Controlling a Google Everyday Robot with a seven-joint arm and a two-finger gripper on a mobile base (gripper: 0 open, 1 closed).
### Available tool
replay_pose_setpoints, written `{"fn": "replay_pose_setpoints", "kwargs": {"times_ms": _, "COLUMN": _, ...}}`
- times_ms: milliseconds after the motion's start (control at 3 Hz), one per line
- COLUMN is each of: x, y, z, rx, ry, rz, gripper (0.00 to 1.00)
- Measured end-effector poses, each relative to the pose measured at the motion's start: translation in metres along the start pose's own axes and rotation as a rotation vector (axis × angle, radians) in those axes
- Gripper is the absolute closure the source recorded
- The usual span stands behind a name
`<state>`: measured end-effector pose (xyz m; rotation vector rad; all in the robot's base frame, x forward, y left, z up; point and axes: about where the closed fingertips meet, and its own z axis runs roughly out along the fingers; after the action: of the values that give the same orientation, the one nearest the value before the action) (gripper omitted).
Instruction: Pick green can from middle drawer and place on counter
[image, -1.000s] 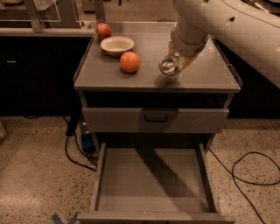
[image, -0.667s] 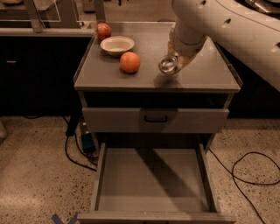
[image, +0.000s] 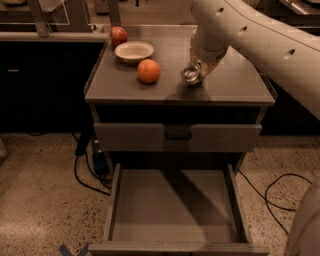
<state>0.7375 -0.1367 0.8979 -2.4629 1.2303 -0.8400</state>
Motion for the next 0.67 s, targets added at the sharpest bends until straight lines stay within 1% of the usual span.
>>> {"fn": "replay_pose_setpoints", "kwargs": {"times_ms": 333, "x": -0.0085, "y": 0.0071, "z": 0.0103, "rx": -0.043, "ry": -0.069, "rz": -0.006, "gripper": 1.00}}
{"fn": "replay_pose_setpoints", "kwargs": {"times_ms": 667, "x": -0.0090, "y": 0.0073, "z": 0.0102, "rx": -0.044, "ry": -0.072, "rz": -0.006, "gripper": 1.00}}
